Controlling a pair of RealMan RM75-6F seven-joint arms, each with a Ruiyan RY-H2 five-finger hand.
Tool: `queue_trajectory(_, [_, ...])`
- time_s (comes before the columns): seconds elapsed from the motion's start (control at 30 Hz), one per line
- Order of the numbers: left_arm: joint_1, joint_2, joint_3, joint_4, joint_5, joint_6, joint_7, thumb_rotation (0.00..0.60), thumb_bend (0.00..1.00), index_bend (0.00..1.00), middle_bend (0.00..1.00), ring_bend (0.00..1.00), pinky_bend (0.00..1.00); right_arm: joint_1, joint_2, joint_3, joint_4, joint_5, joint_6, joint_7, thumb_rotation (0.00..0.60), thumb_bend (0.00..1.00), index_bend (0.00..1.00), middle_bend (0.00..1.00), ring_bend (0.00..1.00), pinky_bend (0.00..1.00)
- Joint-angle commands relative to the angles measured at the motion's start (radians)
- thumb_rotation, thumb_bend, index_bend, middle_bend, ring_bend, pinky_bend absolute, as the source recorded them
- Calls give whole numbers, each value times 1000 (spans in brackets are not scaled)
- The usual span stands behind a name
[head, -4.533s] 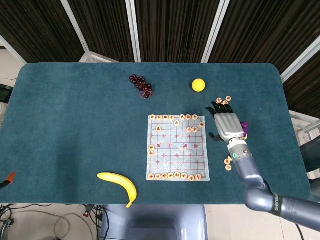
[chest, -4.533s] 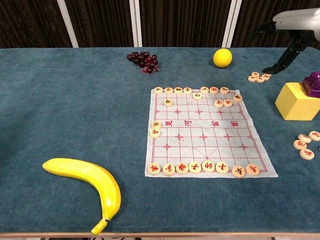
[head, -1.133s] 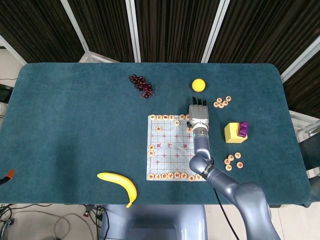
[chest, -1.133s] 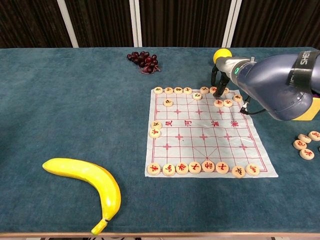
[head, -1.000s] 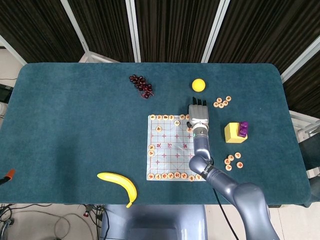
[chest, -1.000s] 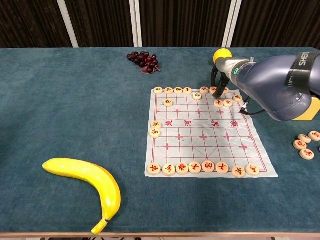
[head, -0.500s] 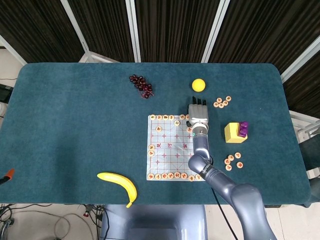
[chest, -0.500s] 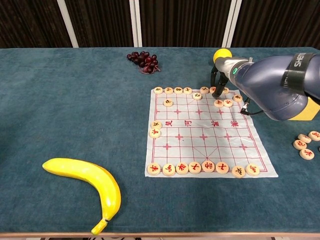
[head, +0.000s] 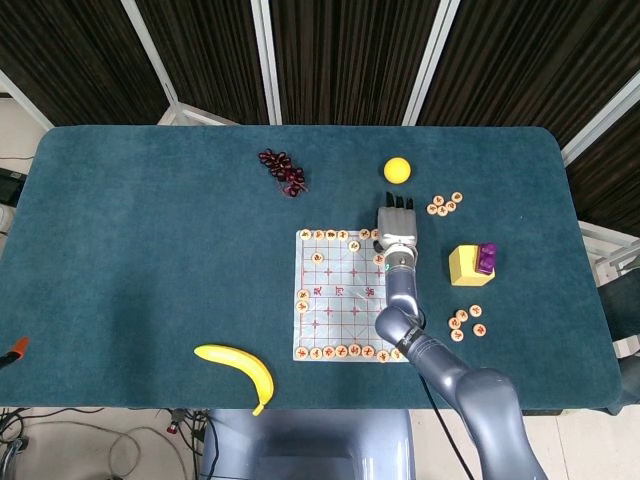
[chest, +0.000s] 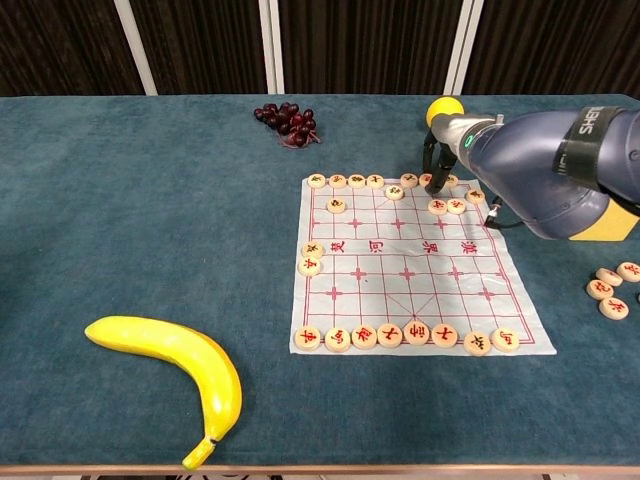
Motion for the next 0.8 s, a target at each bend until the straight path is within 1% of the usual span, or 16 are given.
queue_trajectory(0.03, [-1,-1,0,0,0,0,2,600,27,19,0,0,73,1,-3,5,9,-3,-6,-3,600,374,456,0,0,36])
queue_trajectory(0.8, [-3,-3,0,-1,-3,0,5,600,27,19,0,0,73,11,-25,42,51,-28,-30,-7,600,374,491,0,0,36])
